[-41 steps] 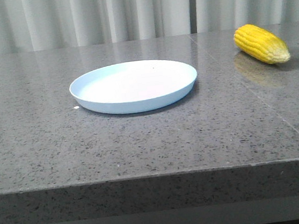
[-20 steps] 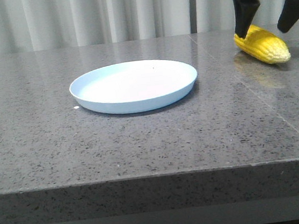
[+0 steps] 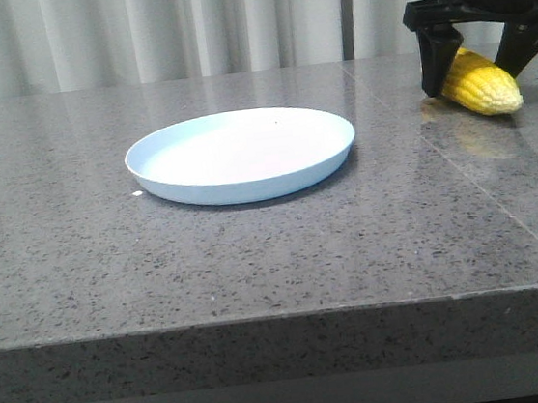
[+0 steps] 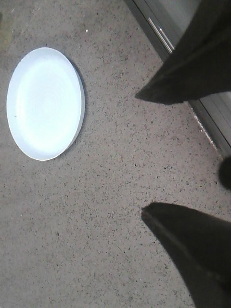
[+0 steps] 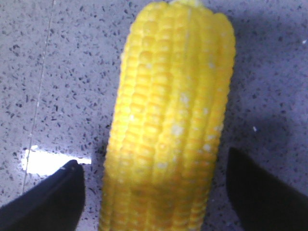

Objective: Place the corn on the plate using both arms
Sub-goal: 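Lower the right gripper over the yellow corn cob and close, then carry the corn with the right gripper over the plate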

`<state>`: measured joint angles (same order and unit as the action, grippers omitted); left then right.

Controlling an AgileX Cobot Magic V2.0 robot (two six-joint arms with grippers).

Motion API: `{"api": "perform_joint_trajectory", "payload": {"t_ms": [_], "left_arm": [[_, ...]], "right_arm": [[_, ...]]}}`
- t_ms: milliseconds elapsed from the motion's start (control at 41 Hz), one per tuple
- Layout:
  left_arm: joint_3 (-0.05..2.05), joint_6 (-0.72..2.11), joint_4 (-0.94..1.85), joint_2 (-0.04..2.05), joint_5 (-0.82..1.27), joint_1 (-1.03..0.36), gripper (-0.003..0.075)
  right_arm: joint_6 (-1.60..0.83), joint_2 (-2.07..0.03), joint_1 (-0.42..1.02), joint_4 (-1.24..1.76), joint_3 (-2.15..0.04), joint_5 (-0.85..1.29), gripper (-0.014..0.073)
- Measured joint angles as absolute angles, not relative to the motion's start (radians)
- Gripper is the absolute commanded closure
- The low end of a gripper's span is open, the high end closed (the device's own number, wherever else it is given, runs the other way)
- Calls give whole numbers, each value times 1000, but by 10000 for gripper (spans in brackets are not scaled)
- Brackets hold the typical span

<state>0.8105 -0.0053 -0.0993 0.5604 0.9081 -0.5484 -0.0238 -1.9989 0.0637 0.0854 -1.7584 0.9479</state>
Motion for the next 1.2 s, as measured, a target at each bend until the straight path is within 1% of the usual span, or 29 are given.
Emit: {"api": "perform_joint_trajectory", "payload": {"t_ms": [24,98,147,366,537,806,1001,1197], "left_arm": [[811,-5,-99,560,908,-548,279],[811,-5,-99,560,908,-548,279],[811,0,-99,560,908,-548,279],[811,0,-99,560,908,-548,279],[811,0,-99,560,908,-548,279],[811,-5,-99,560,908,-548,279],[811,-5,-99,560,908,-548,279],[811,-5,-99,560,908,-548,279]], "right_arm": [[-24,-2001,64,85,-1758,950,180],[-24,-2005,64,85,-1758,952,294],[-24,-2005,64,85,-1758,955,329],[-26,-2003,66,100,-1758,964,331],[-26,-1938,105,104,-1758,985,331],[-27,-1801,296,116,-1758,1002,332],[-14,-1791,432,122,-1758,1007,332],[76,-1799,516,126,-1758,974,332]]}}
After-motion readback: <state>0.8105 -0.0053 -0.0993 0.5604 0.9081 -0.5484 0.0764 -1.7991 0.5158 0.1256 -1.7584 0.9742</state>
